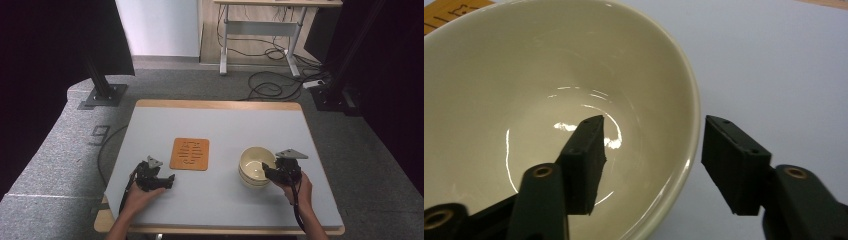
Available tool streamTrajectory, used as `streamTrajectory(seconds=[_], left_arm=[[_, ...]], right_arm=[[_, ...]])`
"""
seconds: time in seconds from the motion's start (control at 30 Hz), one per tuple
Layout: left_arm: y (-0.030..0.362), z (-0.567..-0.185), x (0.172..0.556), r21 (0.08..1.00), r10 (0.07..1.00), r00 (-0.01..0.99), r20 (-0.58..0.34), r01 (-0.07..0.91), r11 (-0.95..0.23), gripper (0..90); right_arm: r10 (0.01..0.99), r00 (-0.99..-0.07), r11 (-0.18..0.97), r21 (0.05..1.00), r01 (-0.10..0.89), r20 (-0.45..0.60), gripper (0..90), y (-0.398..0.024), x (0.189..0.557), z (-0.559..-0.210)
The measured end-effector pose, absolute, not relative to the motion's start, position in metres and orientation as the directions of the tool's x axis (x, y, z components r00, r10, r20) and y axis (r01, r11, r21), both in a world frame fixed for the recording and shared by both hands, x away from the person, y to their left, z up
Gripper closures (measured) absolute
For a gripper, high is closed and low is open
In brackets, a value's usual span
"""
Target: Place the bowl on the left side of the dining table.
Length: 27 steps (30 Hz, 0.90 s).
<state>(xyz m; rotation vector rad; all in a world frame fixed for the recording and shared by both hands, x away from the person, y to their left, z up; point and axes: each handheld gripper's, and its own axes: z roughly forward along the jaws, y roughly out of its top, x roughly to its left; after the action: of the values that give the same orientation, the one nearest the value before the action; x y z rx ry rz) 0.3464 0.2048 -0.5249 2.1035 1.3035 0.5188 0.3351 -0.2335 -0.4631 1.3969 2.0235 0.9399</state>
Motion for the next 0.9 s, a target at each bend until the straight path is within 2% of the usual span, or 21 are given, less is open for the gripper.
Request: streamTrajectory(seconds=[0.03,0.17,0.27,0.43,0.57,0.7,0.9], left_arm=[[0.2048,-0.5249,0.3464,0.671,0.898,0.440,0.014,0.662,-0.335,13.8],[0.2048,-0.5249,0.3464,0.671,0.898,0.440,0.014,0.661,-0.335,13.8],[0.2048,-0.5249,0.3464,0.671,0.898,0.440,0.014,0.661,-0.335,13.8],[0.2048,-0.5249,0.3464,0.671,0.898,0.440,0.014,0.662,-0.335,13.8],[0.2048,-0.5249,0.3464,0.671,0.898,0.440,0.014,0.662,-0.335,13.8],[0.2048,-0.5249,0.3464,0.671,0.898,0.440,0.014,0.662,-0.335,13.8],[0.2048,-0.5249,0.3463,0.671,0.898,0.440,0.014,0.661,-0.335,13.8]], right_arm=[[0.938,-0.346,0.234,0.773,0.590,-0.020,43.9,-0.2335,0.3351,-0.4631],[0.929,-0.369,0.249,0.764,0.595,-0.015,53.4,-0.2317,0.3351,-0.4622],[0.926,-0.375,0.268,0.757,0.596,-0.032,54.7,-0.2302,0.3350,-0.4613],[0.931,-0.362,0.278,0.752,0.597,-0.057,62.8,-0.2299,0.3355,-0.4614],[0.938,-0.346,0.248,0.759,0.602,-0.032,70.0,-0.2337,0.3369,-0.4620],[0.942,-0.336,0.233,0.764,0.601,-0.023,74.2,-0.2355,0.3375,-0.4616],[0.942,-0.336,0.225,0.769,0.599,-0.014,75.5,-0.2367,0.3391,-0.4614]])
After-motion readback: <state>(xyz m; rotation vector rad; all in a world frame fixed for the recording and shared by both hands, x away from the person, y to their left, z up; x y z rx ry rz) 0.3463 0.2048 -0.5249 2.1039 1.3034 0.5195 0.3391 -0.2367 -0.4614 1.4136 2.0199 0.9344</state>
